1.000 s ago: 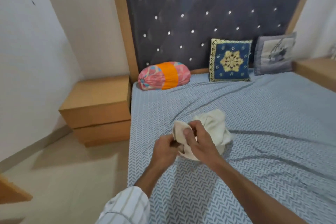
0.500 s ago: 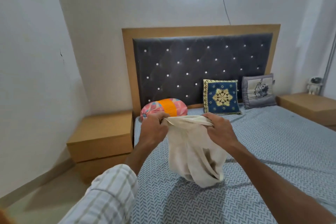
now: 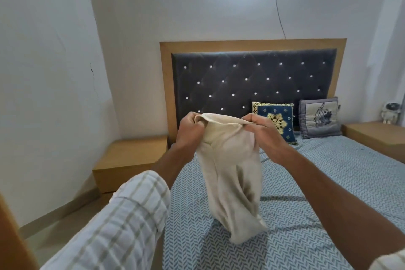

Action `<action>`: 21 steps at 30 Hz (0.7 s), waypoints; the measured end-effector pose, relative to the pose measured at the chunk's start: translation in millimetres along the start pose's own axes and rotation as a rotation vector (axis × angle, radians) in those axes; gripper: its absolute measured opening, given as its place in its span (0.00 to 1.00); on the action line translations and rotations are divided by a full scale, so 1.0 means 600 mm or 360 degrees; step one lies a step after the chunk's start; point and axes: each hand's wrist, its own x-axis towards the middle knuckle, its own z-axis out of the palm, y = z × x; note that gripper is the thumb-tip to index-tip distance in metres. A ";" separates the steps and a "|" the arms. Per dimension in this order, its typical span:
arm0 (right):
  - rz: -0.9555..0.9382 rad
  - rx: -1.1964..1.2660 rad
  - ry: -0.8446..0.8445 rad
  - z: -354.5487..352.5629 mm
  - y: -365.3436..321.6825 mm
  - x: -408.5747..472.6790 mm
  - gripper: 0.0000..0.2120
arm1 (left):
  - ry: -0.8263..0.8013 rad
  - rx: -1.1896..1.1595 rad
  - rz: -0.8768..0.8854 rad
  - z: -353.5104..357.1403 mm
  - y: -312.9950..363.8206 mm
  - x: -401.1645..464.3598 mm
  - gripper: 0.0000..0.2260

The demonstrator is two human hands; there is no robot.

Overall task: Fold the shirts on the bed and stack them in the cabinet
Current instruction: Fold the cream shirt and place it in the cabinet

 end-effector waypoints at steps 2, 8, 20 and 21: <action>-0.0112 -0.0162 0.0090 -0.002 -0.010 0.004 0.09 | -0.0113 0.0033 0.0104 -0.003 0.026 0.003 0.07; 0.0103 -0.0936 -0.0461 -0.045 -0.038 0.006 0.17 | -0.0113 0.0173 0.0275 -0.014 0.101 0.021 0.13; 0.0201 -0.0305 -0.0401 0.022 -0.058 0.023 0.18 | -0.0611 -0.0946 -0.0105 0.009 0.167 -0.006 0.13; 0.0199 -0.0283 -0.0250 0.025 -0.056 0.031 0.09 | -0.0692 -0.0933 -0.0078 0.006 0.162 -0.007 0.13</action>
